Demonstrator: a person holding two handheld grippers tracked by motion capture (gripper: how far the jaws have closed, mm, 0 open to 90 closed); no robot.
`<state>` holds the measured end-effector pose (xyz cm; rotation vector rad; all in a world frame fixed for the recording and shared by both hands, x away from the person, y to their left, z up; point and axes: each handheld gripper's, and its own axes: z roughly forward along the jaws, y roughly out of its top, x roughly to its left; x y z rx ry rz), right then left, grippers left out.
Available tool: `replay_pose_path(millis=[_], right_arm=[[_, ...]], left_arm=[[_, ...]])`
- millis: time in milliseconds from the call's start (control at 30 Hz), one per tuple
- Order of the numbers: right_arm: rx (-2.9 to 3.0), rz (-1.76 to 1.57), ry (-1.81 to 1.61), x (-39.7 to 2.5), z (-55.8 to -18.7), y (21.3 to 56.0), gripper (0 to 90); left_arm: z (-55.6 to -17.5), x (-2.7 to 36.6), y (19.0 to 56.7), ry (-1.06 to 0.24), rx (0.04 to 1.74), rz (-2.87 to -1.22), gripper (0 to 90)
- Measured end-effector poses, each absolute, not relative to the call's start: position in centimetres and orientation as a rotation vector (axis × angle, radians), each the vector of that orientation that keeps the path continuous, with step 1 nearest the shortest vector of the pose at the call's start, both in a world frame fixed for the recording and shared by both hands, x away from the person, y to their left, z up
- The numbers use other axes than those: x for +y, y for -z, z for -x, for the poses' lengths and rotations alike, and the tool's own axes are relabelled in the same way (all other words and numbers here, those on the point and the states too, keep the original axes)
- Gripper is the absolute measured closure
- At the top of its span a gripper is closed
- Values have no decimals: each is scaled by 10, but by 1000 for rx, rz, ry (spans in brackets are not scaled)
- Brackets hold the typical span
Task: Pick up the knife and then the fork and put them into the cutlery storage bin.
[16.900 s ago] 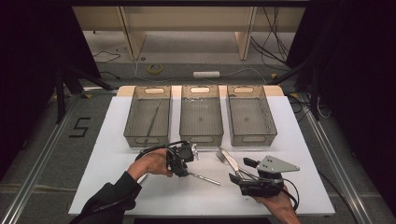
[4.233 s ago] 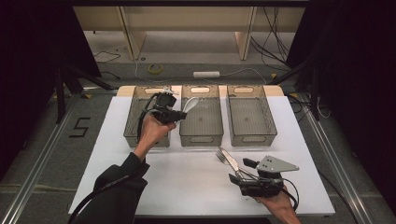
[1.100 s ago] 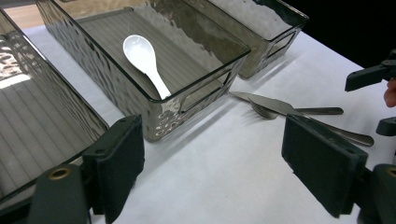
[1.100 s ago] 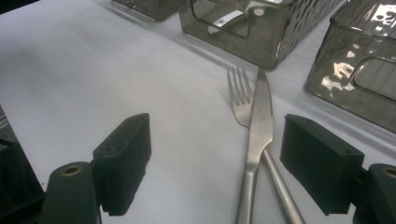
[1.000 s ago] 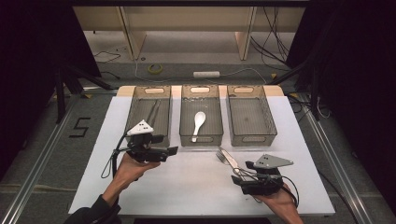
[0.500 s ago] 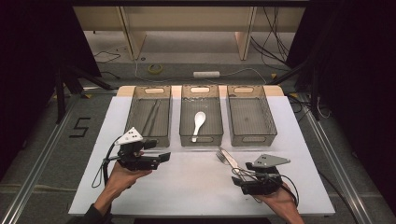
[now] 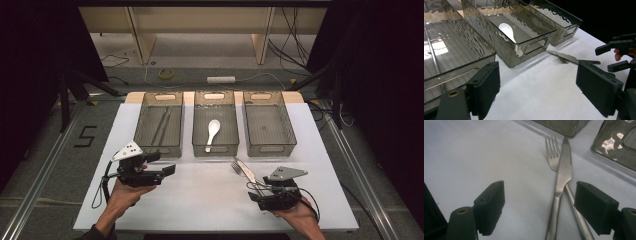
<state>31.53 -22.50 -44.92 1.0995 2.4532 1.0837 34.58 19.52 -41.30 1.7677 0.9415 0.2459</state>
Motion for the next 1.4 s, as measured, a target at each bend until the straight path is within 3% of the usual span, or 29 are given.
replay_pose_path(millis=[267,800,1400], right_arm=[[2498,-1103,-960,-226,-320,452,274],[2696,-1033,-574,-215,-345,443,511],[2804,-1051,-368,-198,-361,453,685]], left_arm=[[-341,194,413,-255,933,-1771,183],[-338,192,412,-276,907,-1790,181],[-336,190,412,-281,895,-1810,181]])
